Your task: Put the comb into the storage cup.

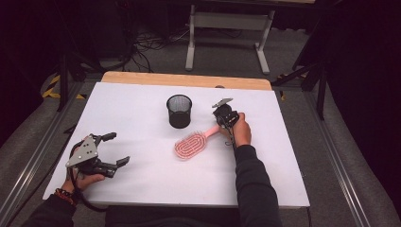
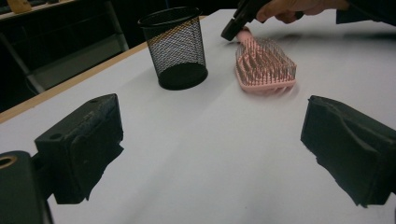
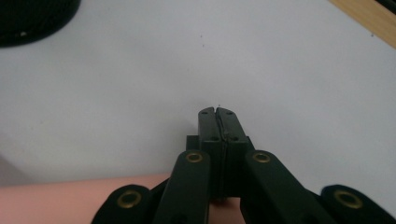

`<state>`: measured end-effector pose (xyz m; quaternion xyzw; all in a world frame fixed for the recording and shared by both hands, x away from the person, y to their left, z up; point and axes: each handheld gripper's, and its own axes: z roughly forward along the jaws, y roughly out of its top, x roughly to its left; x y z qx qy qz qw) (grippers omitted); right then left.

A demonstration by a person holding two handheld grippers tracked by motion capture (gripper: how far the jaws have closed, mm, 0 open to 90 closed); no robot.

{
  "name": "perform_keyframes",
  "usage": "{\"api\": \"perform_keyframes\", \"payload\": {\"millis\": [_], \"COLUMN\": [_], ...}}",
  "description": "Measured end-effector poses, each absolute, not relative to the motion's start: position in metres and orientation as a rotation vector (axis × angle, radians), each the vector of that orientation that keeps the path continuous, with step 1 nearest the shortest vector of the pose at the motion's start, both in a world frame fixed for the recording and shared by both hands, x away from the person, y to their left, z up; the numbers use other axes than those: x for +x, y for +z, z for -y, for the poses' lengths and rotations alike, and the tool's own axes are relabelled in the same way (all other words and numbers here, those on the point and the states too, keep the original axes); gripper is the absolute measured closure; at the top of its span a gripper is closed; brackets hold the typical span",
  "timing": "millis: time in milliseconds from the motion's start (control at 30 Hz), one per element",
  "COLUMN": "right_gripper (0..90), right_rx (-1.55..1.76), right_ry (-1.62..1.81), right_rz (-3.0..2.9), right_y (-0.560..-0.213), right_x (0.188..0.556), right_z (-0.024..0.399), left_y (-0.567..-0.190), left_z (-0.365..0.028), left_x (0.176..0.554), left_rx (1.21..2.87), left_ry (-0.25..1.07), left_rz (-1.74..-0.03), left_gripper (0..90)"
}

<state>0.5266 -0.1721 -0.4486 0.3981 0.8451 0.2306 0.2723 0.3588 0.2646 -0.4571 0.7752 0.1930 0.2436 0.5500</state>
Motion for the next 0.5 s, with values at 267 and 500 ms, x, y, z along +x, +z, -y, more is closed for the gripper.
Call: {"api": "perform_keyframes", "payload": {"millis": [267,500], "right_gripper": [89.8,89.8], "right_rx": [1.083,1.103], "right_ry": [0.635,0.669], "right_rz": [-2.311,-2.316], "right_y": [-0.452,-0.452], "right_x": [0.515,0.500], "right_z": [0.181,0.192], "left_y": [-0.458,-0.459], "left_z": [-0.264,-0.262], "left_x": [0.360,0.361], "left_rx": [1.838,1.848], "left_ry": [0.570,0.588], "left_rz": [-0.463,-0.474], "left_gripper": [6.4,5.4]}}
